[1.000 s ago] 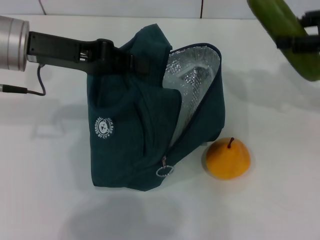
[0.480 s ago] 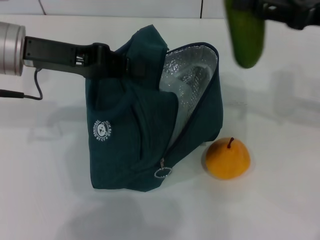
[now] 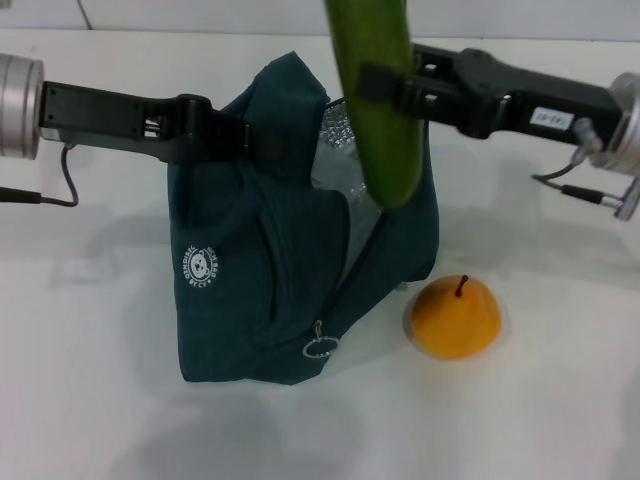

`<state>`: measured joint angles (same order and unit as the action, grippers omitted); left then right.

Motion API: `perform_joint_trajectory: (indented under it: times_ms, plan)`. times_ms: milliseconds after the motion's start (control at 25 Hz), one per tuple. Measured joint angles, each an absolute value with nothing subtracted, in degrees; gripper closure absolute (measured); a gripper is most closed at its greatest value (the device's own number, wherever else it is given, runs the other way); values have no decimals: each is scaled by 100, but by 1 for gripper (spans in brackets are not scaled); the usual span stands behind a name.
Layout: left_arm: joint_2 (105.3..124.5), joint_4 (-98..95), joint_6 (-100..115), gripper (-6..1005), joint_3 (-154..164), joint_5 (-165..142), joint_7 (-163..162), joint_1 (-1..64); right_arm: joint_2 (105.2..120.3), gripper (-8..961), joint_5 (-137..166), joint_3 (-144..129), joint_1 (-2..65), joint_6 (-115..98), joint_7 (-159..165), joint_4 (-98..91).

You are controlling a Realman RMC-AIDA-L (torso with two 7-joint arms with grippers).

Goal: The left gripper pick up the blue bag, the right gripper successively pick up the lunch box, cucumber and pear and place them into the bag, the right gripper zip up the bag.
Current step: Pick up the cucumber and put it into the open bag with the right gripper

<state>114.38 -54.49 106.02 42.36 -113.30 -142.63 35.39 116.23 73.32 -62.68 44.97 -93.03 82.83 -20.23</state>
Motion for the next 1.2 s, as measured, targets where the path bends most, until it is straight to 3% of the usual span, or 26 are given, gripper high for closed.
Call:
perform_joint_trajectory:
  times_ms: [400, 880, 1200]
  plan:
    - [11386, -5449, 10608, 961, 4236, -11318, -14199, 3392, 11619, 415, 5593, -8396, 4516, -8594, 7719, -1883]
    - [11374, -5443, 10609, 961, 4233, -11282, -14166, 3392, 11619, 415, 5292, -9045, 4502, -8430, 7506, -2076]
    - [11195, -4984, 10626, 961, 4228, -11089, -14091, 3426, 11619, 415, 4862, -9473, 4505, -8249, 7254, -2096]
